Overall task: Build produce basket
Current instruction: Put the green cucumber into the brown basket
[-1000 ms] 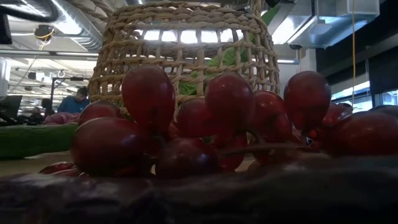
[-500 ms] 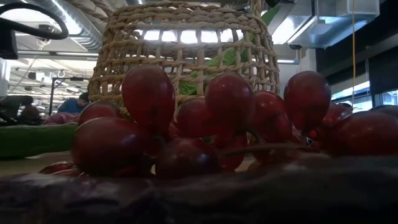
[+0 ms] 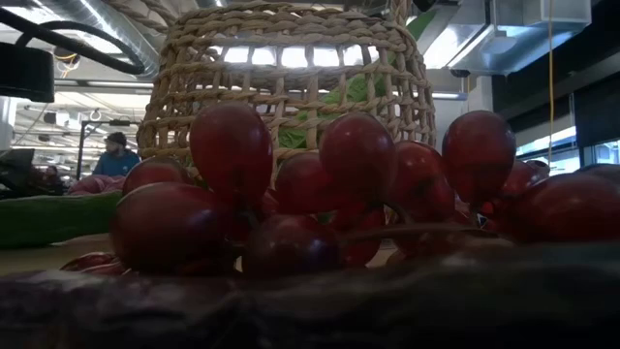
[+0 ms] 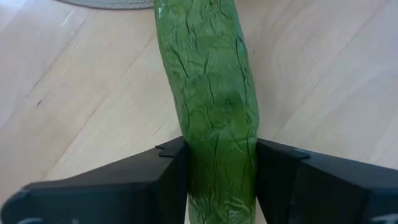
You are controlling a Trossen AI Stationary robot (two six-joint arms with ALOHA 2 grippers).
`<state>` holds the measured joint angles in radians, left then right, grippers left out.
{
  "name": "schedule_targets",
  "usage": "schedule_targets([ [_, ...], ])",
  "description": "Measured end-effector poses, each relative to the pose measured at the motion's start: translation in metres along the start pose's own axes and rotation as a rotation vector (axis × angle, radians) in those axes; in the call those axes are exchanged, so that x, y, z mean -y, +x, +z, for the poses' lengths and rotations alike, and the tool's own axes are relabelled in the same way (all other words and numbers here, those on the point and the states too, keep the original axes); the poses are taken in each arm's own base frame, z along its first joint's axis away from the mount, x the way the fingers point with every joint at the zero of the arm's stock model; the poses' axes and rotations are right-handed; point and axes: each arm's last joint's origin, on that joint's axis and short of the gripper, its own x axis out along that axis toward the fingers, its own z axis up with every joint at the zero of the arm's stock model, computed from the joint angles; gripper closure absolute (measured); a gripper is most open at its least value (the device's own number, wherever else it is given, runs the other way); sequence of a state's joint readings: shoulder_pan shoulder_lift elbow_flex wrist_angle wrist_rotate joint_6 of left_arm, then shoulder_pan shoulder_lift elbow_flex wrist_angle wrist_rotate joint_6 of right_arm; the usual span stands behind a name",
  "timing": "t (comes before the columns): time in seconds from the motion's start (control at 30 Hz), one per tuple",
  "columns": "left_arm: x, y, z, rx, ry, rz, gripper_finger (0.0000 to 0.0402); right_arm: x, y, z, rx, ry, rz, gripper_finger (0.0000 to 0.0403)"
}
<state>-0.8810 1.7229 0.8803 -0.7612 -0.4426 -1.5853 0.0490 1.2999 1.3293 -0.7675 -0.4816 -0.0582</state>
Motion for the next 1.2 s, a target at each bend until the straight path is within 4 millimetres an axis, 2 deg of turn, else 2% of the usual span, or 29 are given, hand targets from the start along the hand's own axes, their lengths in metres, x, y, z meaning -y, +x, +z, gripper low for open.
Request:
schedule_targets([
  [0.1,0.003,-0.005,0.0,-0.024,-0.002,-0.021,0.0294,0.0,0.0,0.0,0.0,0.001,0.0,0.018],
  [0.27,0.004,-0.025,0.002,-0.117,-0.004,-0.075,0.0294,0.0,0.0,0.0,0.0,0.002,0.0,0.018],
  [0.43,-0.005,-0.048,0.003,-0.148,0.025,-0.141,0.0295,0.0,0.0,0.0,0.0,0.002,0.0,0.018],
  [0.67,-0.021,-0.082,0.02,-0.128,-0.013,-0.28,0.0295,0.0,0.0,0.0,0.0,0.001,0.0,0.018],
  [0.8,-0.033,-0.112,0.034,-0.121,0.049,-0.421,0.0296,0.0,0.0,0.0,0.0,0.002,0.0,0.018],
  [0.93,-0.048,-0.146,0.051,-0.116,0.018,-0.575,0.0296,0.0,0.0,0.0,0.0,0.0,-0.001,0.018],
  [1.2,-0.06,-0.203,0.089,0.066,0.014,-0.765,0.0296,0.0,0.0,0.001,0.007,-0.014,-0.003,0.018],
])
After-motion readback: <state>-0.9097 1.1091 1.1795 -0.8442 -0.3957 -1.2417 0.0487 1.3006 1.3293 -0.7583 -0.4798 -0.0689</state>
